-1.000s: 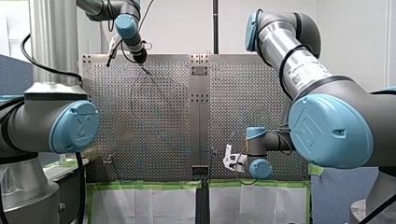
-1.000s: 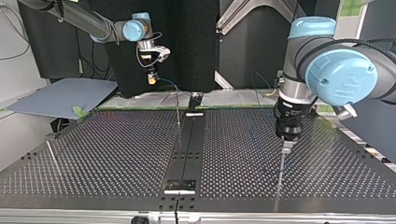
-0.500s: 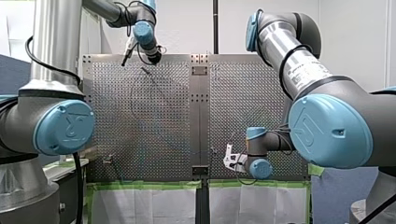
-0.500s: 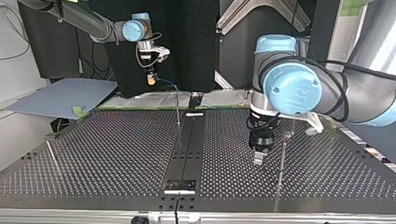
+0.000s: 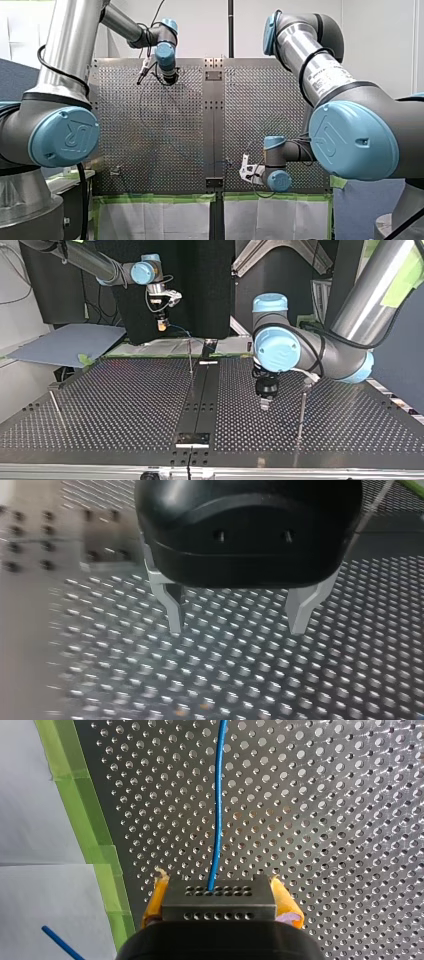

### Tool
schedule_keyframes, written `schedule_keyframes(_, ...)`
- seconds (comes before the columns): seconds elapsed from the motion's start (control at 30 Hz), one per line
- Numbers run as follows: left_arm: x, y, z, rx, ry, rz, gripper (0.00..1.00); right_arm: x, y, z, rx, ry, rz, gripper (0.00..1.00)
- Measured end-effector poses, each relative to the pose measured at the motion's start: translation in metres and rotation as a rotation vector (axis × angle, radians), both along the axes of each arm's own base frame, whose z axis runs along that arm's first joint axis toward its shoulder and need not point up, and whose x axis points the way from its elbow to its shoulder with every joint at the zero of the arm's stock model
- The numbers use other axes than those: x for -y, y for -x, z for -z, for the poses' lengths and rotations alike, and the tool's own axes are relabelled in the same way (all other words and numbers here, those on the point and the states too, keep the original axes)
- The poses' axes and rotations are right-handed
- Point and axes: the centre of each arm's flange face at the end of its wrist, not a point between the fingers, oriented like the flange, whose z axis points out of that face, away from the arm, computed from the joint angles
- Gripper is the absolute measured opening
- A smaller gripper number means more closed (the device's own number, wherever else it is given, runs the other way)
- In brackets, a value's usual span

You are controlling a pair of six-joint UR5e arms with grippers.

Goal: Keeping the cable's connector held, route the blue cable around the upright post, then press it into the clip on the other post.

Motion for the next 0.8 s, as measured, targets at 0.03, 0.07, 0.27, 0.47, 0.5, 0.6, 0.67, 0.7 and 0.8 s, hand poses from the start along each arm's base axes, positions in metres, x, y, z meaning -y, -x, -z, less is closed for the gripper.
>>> schedule_keyframes(0.03, 0.0, -0.003, 0.006, -0.008, -0.011, -0.008, 0.98, 0.0, 0.0, 0.0, 0.0, 0.0, 0.0, 0.0)
schedule_keyframes(0.07, 0.0, -0.005, 0.01, -0.012, -0.017, -0.012, 0.98, 0.0, 0.0, 0.0, 0.0, 0.0, 0.0, 0.0)
schedule_keyframes(0.27, 0.0, -0.017, 0.023, -0.007, -0.04, -0.025, 0.98, 0.0, 0.0, 0.0, 0.0, 0.0, 0.0, 0.0)
schedule_keyframes(0.47, -0.002, -0.024, 0.026, 0.018, -0.072, -0.044, 0.98, 0.0, 0.0, 0.0, 0.0, -0.001, 0.0, 0.0)
schedule_keyframes(0.5, -0.003, -0.026, 0.026, 0.023, -0.074, -0.048, 0.98, 0.0, 0.0, 0.0, -0.001, -0.001, 0.0, 0.0)
schedule_keyframes(0.6, -0.009, -0.03, 0.025, 0.034, -0.077, -0.064, 0.98, 0.0, 0.0, 0.0, 0.0, -0.001, 0.0, 0.0)
schedule_keyframes(0.67, -0.012, -0.032, 0.025, 0.038, -0.076, -0.071, 0.98, 0.0, 0.0, 0.0, 0.0, 0.0, 0.0, 0.0)
schedule_keyframes(0.7, -0.013, -0.033, 0.026, 0.039, -0.076, -0.072, 0.98, 0.0, 0.0, 0.0, 0.0, 0.0, 0.0, 0.0)
schedule_keyframes(0.8, -0.016, -0.037, 0.03, 0.033, -0.078, -0.073, 0.98, 0.0, 0.0, 0.0, 0.0, 0.0, 0.0, 0.0)
